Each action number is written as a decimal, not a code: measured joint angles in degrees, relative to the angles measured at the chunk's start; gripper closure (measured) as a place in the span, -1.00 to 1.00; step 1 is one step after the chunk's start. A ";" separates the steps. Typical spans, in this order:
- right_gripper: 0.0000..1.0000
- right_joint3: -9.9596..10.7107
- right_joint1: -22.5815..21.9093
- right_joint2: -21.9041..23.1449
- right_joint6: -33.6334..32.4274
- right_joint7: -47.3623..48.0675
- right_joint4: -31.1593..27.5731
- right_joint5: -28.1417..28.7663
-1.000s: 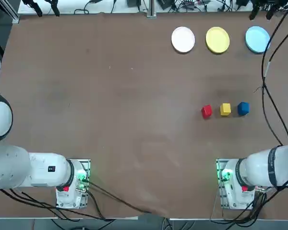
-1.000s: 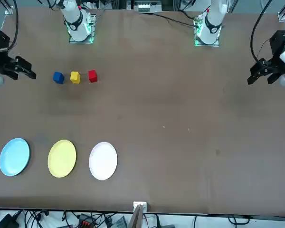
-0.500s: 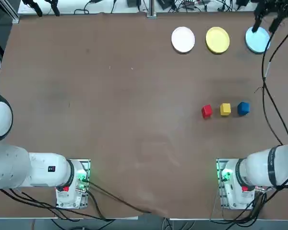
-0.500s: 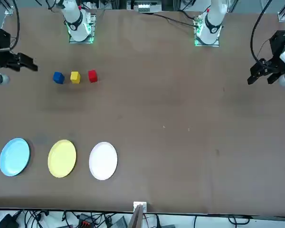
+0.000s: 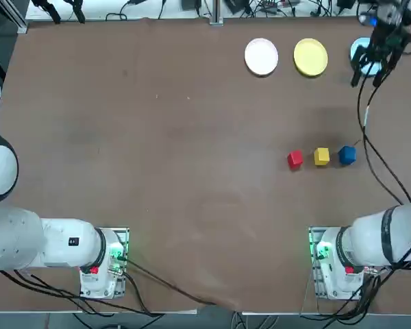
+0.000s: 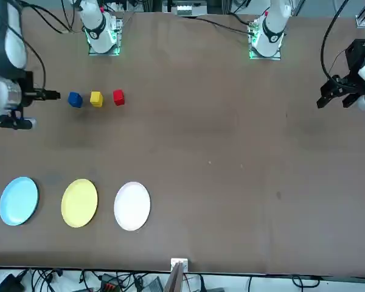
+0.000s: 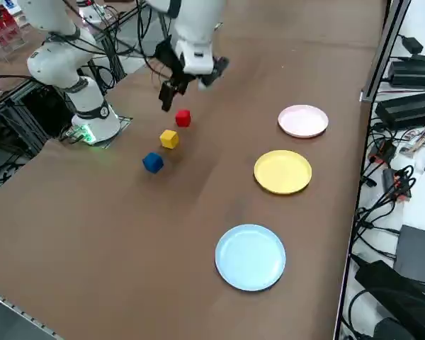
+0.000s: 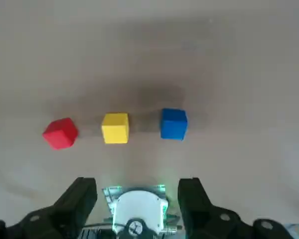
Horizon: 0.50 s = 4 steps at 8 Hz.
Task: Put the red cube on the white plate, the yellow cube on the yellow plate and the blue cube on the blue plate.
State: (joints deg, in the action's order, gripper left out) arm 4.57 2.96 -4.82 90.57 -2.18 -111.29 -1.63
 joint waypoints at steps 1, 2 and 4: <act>-0.98 0.09 2.81 4.08 7.85 -0.01 -9.06 -0.11; -0.99 0.18 5.64 8.05 14.89 -0.18 -17.30 -0.15; -0.99 0.21 8.86 10.74 24.38 -0.20 -28.25 -0.16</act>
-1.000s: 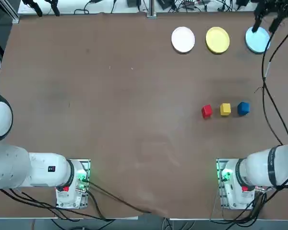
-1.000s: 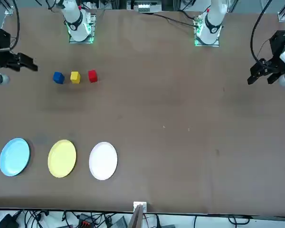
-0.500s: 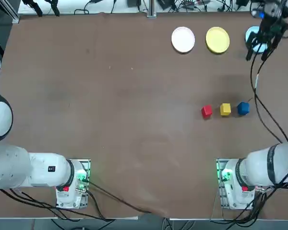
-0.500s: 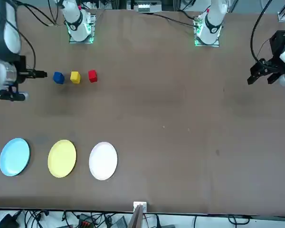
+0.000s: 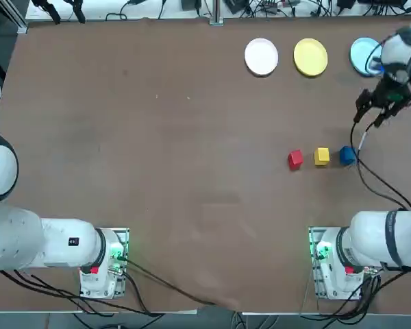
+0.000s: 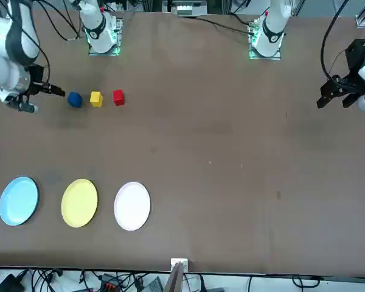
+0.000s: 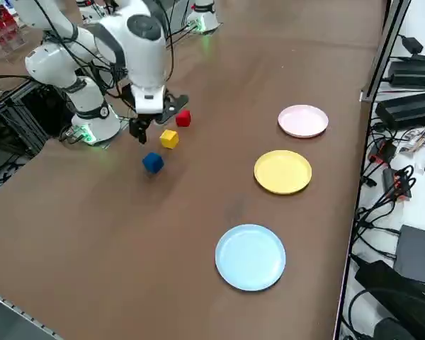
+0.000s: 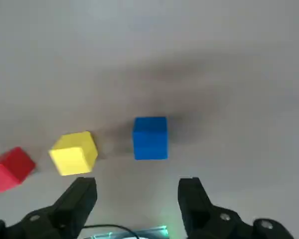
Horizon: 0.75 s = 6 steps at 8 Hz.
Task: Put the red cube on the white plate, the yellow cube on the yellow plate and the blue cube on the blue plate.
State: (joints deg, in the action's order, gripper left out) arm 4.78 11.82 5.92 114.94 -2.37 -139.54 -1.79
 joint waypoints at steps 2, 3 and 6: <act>-0.99 0.00 1.57 -2.33 5.03 0.00 -4.36 0.00; -1.00 -0.13 1.57 -3.17 7.56 0.00 -5.10 0.00; -1.00 -0.55 1.54 -4.67 14.99 0.00 -7.86 0.00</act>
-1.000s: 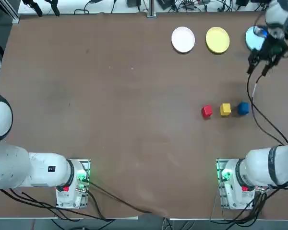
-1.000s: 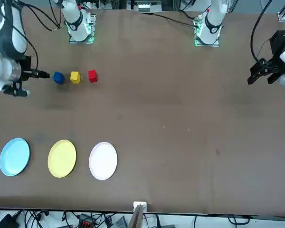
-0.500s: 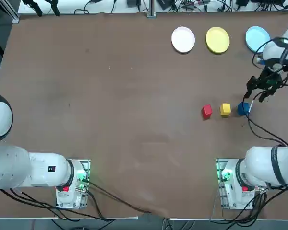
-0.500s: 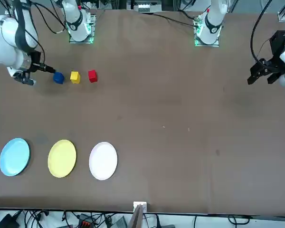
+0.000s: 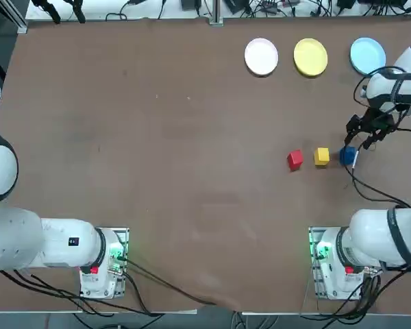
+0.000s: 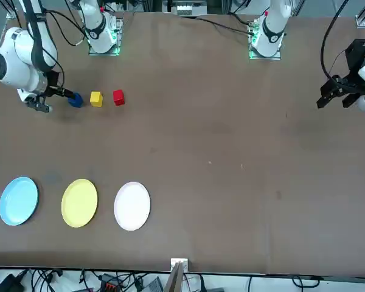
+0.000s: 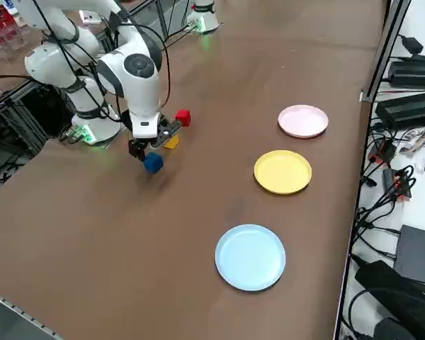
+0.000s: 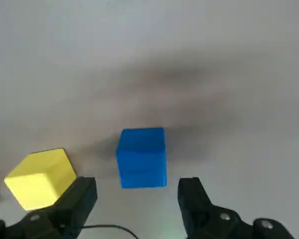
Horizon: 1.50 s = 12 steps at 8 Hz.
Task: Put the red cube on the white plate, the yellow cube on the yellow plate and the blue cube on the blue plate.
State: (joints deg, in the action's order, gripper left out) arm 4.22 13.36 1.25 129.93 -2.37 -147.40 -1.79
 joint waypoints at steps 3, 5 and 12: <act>-1.00 -0.14 0.02 -3.18 8.24 0.00 -3.02 0.00; -0.99 -0.14 0.06 -5.02 9.95 0.01 -3.51 0.00; -0.37 -0.25 0.13 -3.08 -3.00 0.03 5.58 0.00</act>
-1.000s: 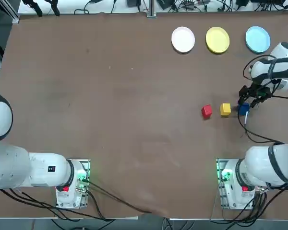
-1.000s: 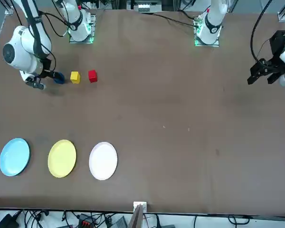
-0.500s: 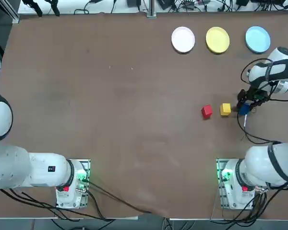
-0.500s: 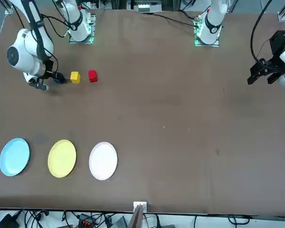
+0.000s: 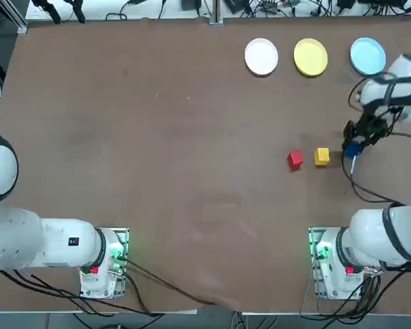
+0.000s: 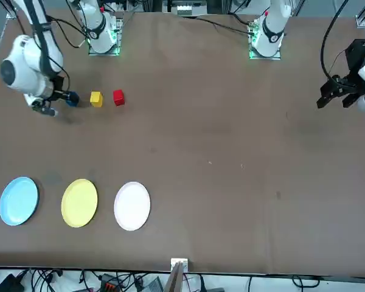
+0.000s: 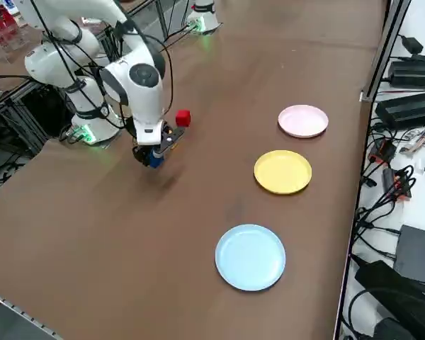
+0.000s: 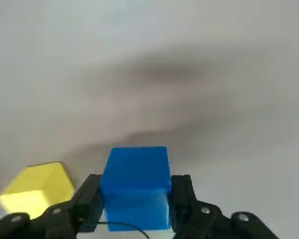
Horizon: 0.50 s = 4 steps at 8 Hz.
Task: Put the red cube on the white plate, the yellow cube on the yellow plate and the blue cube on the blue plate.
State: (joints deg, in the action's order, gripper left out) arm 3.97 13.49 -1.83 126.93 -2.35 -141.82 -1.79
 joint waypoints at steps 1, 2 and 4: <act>-0.37 -0.10 -0.01 -0.73 -6.45 -0.09 8.55 -0.01; -0.37 -0.17 -0.01 -3.66 -11.50 -0.51 18.85 -0.01; -0.37 -0.11 0.07 -15.19 -16.78 -1.46 39.71 -0.01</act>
State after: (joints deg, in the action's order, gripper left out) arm 3.86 13.56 -17.02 110.15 -3.80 -102.11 -1.80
